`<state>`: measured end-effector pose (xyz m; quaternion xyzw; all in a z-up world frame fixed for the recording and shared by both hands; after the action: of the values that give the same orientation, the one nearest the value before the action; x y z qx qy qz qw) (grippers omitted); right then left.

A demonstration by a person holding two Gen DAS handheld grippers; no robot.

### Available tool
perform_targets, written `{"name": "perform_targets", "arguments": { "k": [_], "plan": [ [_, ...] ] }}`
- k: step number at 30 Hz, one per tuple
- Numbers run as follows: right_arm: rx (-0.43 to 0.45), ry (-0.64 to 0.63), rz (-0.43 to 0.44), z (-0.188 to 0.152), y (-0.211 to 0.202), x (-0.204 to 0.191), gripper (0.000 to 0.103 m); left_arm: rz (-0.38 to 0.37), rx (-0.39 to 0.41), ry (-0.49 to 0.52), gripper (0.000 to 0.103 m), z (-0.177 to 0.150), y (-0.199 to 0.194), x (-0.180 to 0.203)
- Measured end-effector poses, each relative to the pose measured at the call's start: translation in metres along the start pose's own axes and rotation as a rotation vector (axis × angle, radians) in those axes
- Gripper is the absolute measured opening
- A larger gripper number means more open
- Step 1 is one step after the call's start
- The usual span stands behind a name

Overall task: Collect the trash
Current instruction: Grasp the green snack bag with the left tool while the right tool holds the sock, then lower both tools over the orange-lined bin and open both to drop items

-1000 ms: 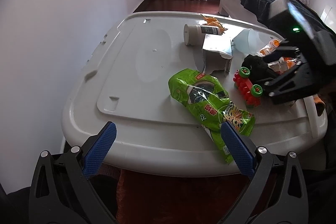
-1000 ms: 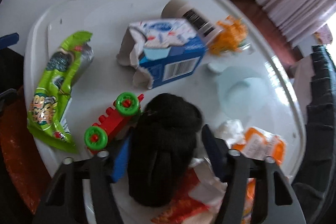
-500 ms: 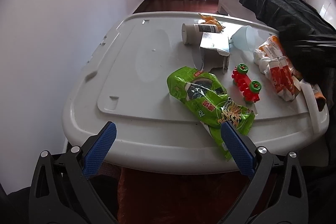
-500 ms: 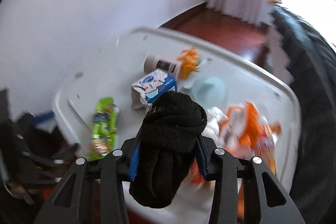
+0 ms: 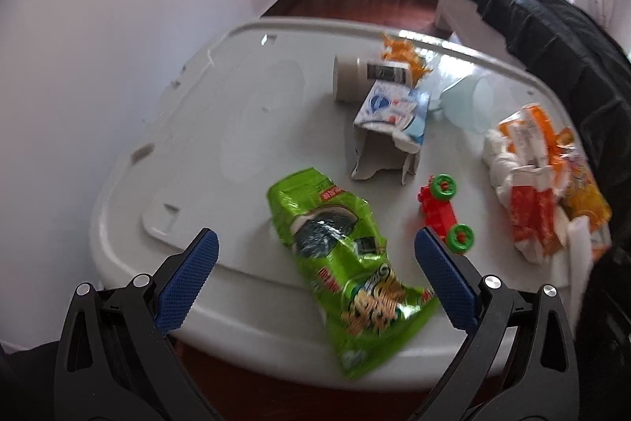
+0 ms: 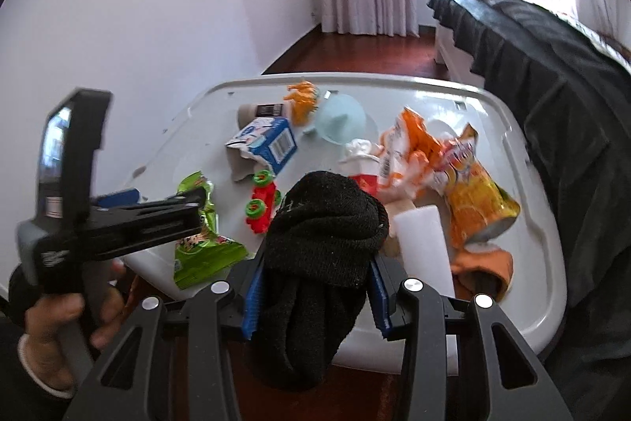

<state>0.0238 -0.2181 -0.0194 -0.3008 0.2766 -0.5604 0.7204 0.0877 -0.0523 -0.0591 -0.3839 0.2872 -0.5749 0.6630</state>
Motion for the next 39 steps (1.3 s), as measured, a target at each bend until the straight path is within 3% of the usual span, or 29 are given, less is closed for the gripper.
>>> {"name": "perform_targets", "arguments": {
  "k": [5,7,12,13,15,18,21,26,31,39],
  "plan": [
    [-0.035,0.033,-0.005,-0.010,0.009,0.006,0.043,0.087,-0.049,-0.004,0.098,-0.007,0.039,-0.003],
    [-0.042,0.035,-0.013,-0.010,0.012,0.006,0.043,0.085,-0.070,-0.028,0.098,-0.010,0.051,-0.007],
    [-0.044,0.025,-0.030,-0.010,0.015,0.004,0.044,0.054,0.008,-0.026,0.093,-0.008,0.052,-0.012],
    [-0.045,0.023,-0.031,-0.010,0.016,0.003,0.044,0.049,0.018,-0.020,0.090,-0.008,0.052,-0.014],
    [-0.047,0.022,-0.034,-0.010,0.016,0.003,0.044,0.037,0.057,0.014,0.045,-0.008,0.045,-0.012],
    [-0.051,0.019,-0.047,-0.011,0.017,0.003,0.044,0.022,0.048,0.049,0.037,-0.010,0.041,-0.009],
    [-0.044,0.013,-0.050,-0.012,0.017,0.001,0.044,-0.012,0.031,0.079,0.033,-0.011,0.027,-0.008],
    [-0.019,-0.007,-0.017,-0.019,0.002,-0.011,0.044,-0.073,0.146,0.200,0.033,-0.018,-0.047,-0.008],
    [-0.030,0.019,0.029,-0.047,-0.023,-0.033,0.044,-0.100,0.204,0.263,0.033,-0.043,-0.109,-0.028],
    [-0.107,-0.001,0.068,-0.104,-0.044,-0.080,0.044,-0.109,0.141,0.251,0.033,-0.102,-0.120,-0.052]
  ]
}}
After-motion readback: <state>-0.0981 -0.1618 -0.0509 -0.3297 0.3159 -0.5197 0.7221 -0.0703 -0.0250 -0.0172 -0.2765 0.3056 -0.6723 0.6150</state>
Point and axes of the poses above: each gripper's, at about its wrist camera, not at the fingertips, and y roughly the way its jaws point, x to its right, z to its top, the point moved 6 cm from there along y, roughly the way its jaws point, and after that the axes turned 7 degrees about -y, right-handed, at the moved point
